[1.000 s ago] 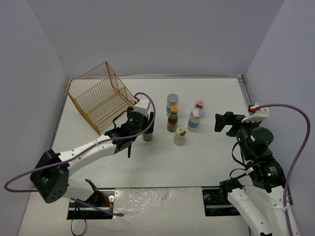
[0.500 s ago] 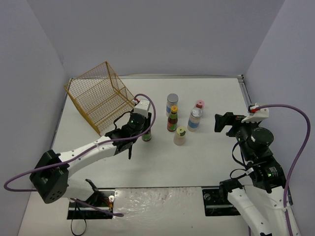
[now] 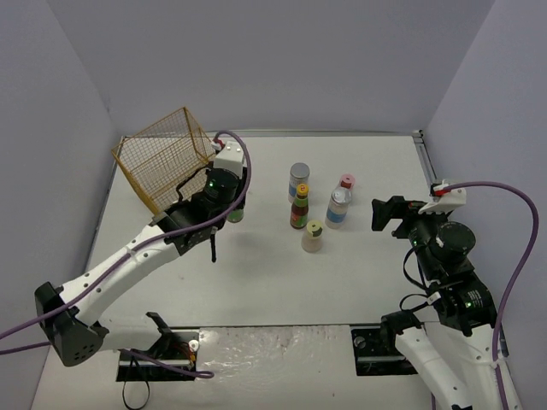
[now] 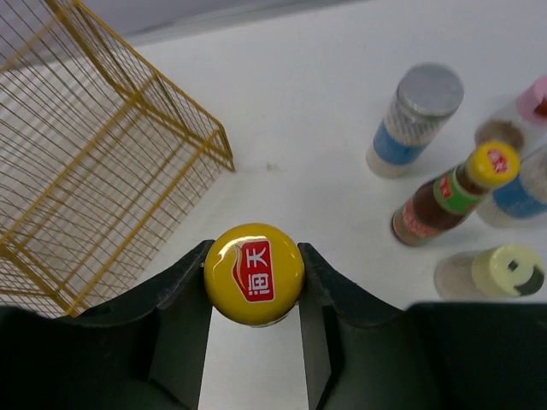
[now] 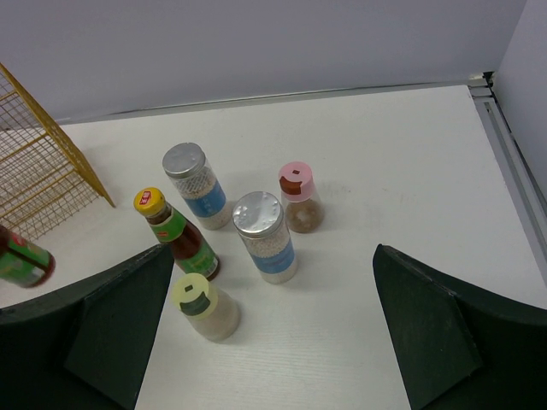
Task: Organize the condiment bottles
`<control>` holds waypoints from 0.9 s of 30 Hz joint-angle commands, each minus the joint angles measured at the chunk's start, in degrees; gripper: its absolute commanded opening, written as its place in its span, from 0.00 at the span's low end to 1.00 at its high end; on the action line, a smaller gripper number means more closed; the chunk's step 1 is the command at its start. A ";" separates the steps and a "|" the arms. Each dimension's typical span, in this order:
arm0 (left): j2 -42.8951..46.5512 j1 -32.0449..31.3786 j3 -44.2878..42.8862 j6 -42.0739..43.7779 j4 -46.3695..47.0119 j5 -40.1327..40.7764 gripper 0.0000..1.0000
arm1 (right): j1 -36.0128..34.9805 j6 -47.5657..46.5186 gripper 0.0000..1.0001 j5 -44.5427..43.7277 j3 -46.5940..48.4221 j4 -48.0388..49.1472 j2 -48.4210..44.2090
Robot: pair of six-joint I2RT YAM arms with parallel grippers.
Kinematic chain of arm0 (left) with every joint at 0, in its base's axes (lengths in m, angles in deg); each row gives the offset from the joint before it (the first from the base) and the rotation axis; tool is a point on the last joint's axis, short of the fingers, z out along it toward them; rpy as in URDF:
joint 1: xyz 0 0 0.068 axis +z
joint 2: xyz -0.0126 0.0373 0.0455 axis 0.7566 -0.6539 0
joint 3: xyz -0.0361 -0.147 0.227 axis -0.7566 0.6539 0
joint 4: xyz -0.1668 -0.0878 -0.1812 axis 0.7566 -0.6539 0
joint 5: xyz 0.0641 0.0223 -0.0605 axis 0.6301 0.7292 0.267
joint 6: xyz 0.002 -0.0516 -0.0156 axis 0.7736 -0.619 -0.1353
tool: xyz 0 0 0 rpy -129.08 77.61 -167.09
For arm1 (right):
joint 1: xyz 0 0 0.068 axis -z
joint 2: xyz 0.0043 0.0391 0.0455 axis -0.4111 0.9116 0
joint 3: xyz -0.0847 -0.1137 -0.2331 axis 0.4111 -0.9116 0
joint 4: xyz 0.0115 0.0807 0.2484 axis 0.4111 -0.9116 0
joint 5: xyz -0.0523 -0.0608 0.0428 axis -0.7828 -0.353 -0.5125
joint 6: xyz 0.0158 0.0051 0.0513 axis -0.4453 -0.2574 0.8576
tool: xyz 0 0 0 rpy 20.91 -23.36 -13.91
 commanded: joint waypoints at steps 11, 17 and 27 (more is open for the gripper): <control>-6.50 23.08 -31.42 7.19 1.03 0.36 0.00 | -0.40 1.55 1.00 6.03 1.73 3.58 4.21; -13.86 30.41 -38.60 7.25 4.01 -1.31 0.00 | -0.46 1.74 1.00 7.41 1.56 3.58 6.46; -24.20 36.63 -48.37 7.00 7.41 -2.32 0.00 | -0.48 2.24 1.00 8.57 0.88 3.79 10.01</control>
